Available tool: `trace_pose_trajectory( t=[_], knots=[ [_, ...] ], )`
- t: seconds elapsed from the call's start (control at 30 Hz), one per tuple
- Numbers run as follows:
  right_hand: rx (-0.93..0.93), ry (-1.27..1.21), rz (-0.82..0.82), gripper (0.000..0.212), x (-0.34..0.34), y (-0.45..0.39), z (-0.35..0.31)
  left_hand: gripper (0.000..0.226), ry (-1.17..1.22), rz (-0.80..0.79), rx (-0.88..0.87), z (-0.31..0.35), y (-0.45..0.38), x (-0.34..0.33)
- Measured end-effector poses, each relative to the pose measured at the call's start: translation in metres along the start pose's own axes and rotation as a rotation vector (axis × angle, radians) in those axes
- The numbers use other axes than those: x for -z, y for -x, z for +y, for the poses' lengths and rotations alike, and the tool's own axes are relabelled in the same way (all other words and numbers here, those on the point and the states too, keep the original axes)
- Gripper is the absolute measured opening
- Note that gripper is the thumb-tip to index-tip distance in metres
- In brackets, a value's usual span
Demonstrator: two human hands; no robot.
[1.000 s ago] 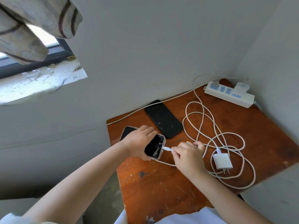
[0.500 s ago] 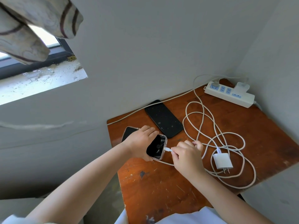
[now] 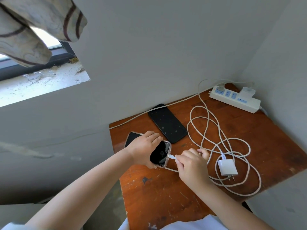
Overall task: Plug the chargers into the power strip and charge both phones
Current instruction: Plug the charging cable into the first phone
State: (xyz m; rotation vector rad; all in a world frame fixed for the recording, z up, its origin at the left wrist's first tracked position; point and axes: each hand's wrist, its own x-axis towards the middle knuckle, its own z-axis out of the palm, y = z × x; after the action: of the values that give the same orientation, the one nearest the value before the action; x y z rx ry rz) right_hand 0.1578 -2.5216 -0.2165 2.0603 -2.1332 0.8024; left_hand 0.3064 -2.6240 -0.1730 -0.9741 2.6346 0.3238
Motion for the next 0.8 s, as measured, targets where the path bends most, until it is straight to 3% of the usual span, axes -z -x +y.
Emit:
trace_pose_trajectory(
  t=[0.8],
  knots=[
    [0.071, -0.016, -0.035, 0.019, -0.006, -0.009, 0.016, 0.091, 0.067, -0.041, 0.034, 0.002, -0.007, 0.001]
  ],
)
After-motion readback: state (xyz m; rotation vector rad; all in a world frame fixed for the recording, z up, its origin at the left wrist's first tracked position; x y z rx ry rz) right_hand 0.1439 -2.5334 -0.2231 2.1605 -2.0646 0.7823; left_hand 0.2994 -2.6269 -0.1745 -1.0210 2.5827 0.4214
